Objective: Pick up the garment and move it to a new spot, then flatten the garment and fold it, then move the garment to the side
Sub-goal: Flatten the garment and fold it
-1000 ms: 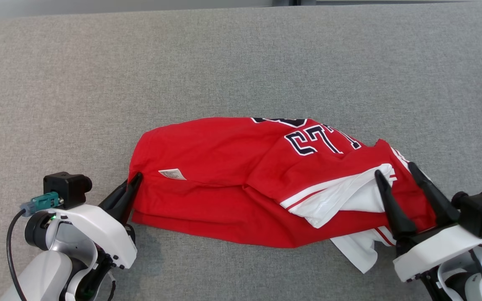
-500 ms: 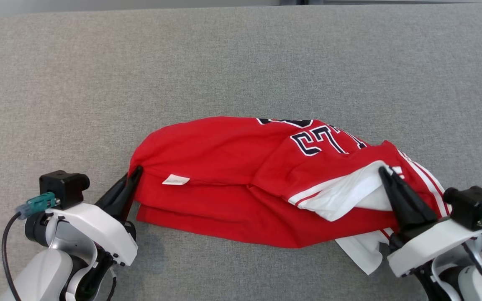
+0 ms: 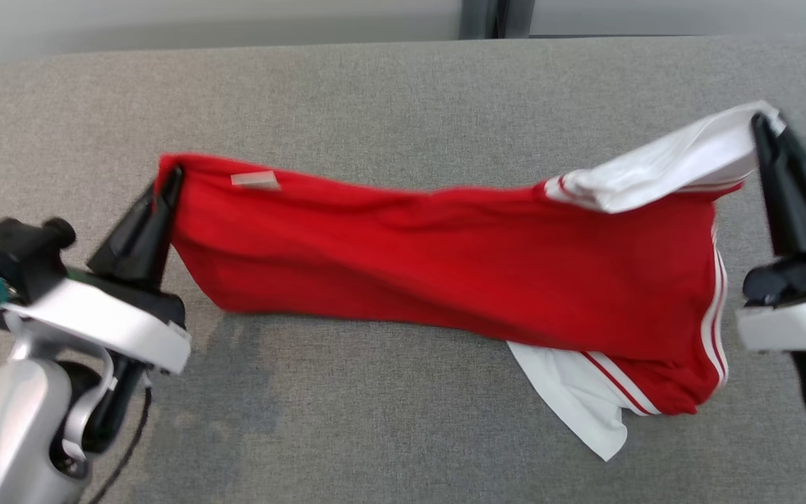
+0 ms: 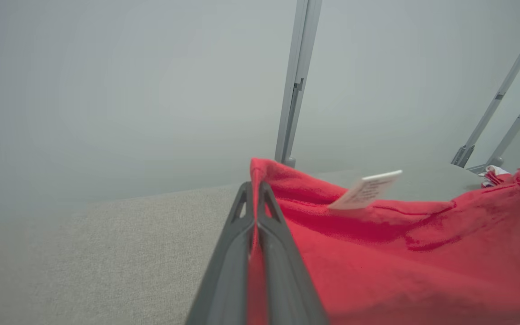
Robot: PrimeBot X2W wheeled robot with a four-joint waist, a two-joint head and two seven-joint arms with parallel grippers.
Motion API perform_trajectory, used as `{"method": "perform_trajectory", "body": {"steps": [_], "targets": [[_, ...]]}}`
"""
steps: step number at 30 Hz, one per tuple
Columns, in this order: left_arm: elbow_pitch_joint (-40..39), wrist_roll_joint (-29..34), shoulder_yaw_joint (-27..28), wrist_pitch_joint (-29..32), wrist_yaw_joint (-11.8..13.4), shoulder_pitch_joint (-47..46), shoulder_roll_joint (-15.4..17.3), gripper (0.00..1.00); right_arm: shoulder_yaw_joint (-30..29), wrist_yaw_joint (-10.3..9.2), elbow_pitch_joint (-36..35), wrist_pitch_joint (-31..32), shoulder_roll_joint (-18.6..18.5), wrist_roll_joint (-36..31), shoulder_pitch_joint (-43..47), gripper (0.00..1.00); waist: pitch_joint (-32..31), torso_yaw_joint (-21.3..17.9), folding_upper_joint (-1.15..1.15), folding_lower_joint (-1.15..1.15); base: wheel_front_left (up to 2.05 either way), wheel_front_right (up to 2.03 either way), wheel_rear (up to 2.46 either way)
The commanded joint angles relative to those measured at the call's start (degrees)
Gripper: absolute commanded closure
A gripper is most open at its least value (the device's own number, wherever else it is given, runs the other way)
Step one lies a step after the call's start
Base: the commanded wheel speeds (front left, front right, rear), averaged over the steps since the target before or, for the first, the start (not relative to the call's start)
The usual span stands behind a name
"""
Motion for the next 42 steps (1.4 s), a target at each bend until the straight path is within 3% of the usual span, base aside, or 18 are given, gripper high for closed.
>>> {"method": "perform_trajectory", "body": {"steps": [1,13,23,35,41,42], "targets": [[-0.9,0.6,0.9,-0.5,0.5,-1.6,0.5,1.0,-0.4,0.02,-1.0,0.5,-0.5,0.0,-1.6,1.0,-0.5,-0.1,0.0,0.0,0.0,0.0,0.0],[-7.7,3.7,5.1,-0.9,3.5,-9.4,3.4,1.0,-5.8,0.02,-3.7,2.4,-5.6,1.8,-16.9,1.0,-4.7,0.1,0.0,0.0,0.0,0.0,0.0],[-8.8,4.3,6.1,-0.9,4.5,-11.6,3.8,1.0,-3.7,0.02,-0.8,3.9,-5.7,4.3,-22.8,1.0,-4.3,-0.8,0.0,0.0,0.0,0.0,0.0],[5.9,4.4,3.6,-3.7,-1.3,-28.3,-1.0,1.0,3.8,0.02,17.1,-0.6,-5.0,7.7,-44.1,1.0,1.5,-1.1,0.0,0.0,0.0,0.0,0.0],[19.6,5.0,2.3,-6.0,-4.9,-42.1,-5.2,1.0,7.2,0.02,31.3,-4.4,-2.5,8.9,-59.7,1.0,3.9,-0.8,0.0,0.0,0.0,0.0,0.0],[24.6,5.3,2.2,-7.1,-5.9,-46.5,-6.4,1.0,8.4,0.02,36.4,-5.9,-1.6,9.3,-64.5,1.0,4.3,-0.6,0.0,0.0,0.0,0.0,0.0]]}}
